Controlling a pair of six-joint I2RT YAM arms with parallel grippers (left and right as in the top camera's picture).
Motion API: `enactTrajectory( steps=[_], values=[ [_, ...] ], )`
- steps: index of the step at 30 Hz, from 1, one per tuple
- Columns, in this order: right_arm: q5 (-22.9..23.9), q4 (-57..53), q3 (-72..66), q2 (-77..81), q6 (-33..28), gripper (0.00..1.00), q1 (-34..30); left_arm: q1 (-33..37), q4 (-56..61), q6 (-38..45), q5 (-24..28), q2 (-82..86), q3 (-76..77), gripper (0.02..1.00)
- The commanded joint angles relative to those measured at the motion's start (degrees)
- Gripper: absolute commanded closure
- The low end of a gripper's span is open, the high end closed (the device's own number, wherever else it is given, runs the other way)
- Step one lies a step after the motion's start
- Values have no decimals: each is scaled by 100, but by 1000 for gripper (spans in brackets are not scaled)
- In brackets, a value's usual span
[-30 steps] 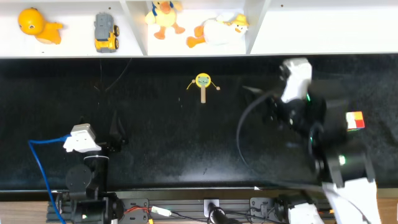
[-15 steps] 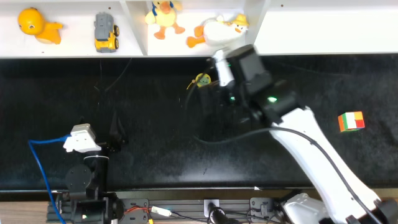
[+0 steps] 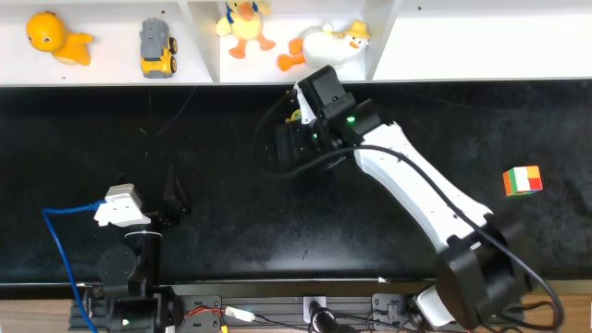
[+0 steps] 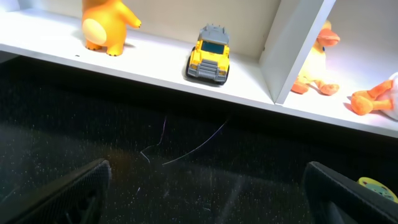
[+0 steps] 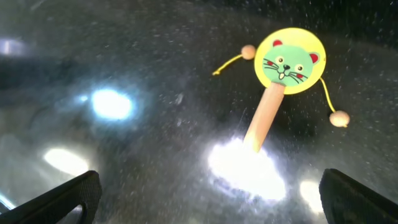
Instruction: Store Toys
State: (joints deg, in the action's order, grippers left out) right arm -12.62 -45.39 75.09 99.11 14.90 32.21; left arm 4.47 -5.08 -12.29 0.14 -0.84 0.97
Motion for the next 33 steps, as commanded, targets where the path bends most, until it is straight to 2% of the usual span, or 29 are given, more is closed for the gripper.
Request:
enactTrajectory(
  steps=[1, 5, 12, 18, 33],
  values=[
    [533, 42, 157, 271, 496, 16, 4, -42, 28, 24, -70, 70, -52, 20],
    [756, 66, 157, 511, 551, 38, 9, -42, 28, 24, -70, 70, -52, 20],
    [852, 243, 160, 822, 575, 62, 133, -42, 28, 24, -70, 70, -52, 23],
    [1228, 254, 160, 960, 575, 60, 354, -42, 28, 24, -70, 70, -52, 20],
    [1366, 262, 160, 1340, 789, 163, 387, -42, 28, 24, -70, 70, -52, 20]
  ],
)
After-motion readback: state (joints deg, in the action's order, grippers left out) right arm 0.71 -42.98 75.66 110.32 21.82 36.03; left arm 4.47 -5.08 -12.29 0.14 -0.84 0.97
